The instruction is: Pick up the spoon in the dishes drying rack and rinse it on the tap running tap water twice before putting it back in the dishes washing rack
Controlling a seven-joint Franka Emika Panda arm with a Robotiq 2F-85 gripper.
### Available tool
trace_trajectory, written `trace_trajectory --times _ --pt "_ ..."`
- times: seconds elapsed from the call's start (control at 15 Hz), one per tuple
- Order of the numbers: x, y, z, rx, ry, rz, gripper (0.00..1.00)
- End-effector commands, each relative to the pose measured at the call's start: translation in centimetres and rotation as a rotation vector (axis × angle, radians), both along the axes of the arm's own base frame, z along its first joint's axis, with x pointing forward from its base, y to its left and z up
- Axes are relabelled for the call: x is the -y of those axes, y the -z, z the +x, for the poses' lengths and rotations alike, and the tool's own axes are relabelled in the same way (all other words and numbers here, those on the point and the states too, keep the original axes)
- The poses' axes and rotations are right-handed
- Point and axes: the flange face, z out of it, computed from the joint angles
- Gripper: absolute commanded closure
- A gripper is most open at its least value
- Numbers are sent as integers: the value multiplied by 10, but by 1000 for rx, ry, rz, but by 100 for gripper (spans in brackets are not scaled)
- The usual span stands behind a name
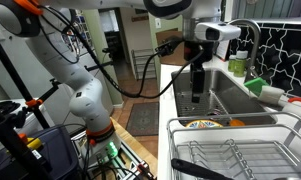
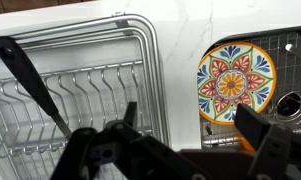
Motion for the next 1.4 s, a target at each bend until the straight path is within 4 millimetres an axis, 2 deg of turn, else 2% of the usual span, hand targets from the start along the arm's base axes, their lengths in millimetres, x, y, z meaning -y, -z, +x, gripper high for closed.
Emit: trace_trajectory --times 0.0,0.13,0.47,0.67,0.87,1.33 --pt "1 0 2 -3 -5 2 0" --pt "24 10 -15 -48 20 -18 0" --pt "89 14 -83 -50 58 -99 0" --pt "112 27 -110 -81 68 -110 0" --pt "124 52 -117 -103 81 -119 0" --pt "131 102 -101 -158 111 -97 0"
